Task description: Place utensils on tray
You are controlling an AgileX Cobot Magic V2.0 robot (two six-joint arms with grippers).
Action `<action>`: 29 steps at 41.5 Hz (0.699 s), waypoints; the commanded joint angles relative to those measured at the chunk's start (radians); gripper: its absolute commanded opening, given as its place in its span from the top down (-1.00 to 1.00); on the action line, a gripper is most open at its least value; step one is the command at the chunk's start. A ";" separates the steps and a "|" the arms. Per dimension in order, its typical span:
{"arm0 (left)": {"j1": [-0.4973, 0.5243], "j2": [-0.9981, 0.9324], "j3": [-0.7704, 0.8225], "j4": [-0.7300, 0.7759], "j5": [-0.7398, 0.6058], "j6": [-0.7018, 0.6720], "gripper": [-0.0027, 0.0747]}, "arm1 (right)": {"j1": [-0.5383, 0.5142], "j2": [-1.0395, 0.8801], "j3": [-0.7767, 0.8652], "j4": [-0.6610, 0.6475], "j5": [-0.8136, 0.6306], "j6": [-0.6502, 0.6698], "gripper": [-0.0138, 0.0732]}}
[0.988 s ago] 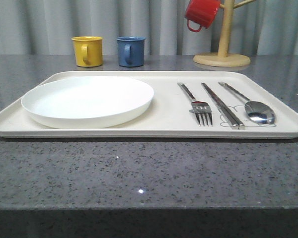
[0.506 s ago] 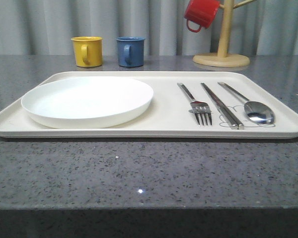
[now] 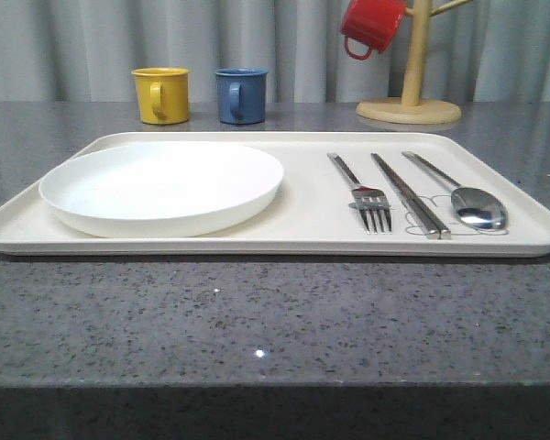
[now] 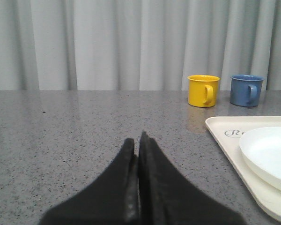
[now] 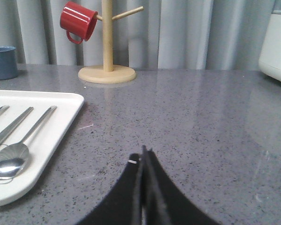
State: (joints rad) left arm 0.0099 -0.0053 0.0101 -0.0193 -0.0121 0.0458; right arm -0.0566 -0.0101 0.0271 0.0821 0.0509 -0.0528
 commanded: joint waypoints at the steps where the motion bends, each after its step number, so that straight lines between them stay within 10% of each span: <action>1: 0.003 -0.025 -0.004 -0.010 -0.084 0.003 0.98 | -0.006 -0.017 -0.001 0.003 -0.086 -0.007 0.82; 29: 0.003 -0.025 -0.004 -0.010 -0.084 0.003 0.98 | -0.006 -0.017 -0.001 -0.060 -0.101 0.115 0.82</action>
State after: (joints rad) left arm 0.0099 -0.0053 0.0101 -0.0193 -0.0121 0.0458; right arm -0.0566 -0.0101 0.0271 0.0351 0.0422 0.0594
